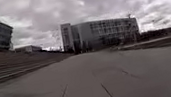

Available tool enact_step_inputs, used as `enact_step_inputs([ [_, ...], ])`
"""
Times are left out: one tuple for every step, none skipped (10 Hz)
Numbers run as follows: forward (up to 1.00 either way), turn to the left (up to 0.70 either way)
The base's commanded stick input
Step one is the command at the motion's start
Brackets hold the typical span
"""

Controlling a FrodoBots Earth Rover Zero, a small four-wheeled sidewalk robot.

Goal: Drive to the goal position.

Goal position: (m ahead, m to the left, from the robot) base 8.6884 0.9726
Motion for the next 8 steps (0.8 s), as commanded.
enact_step_inputs([
  [0.70, 0.00],
  [0.70, 0.00],
  [0.70, 0.00],
  [0.70, 0.00],
  [0.70, 0.00],
  [0.70, 0.00],
  [0.70, 0.00],
  [0.70, 0.00],
])
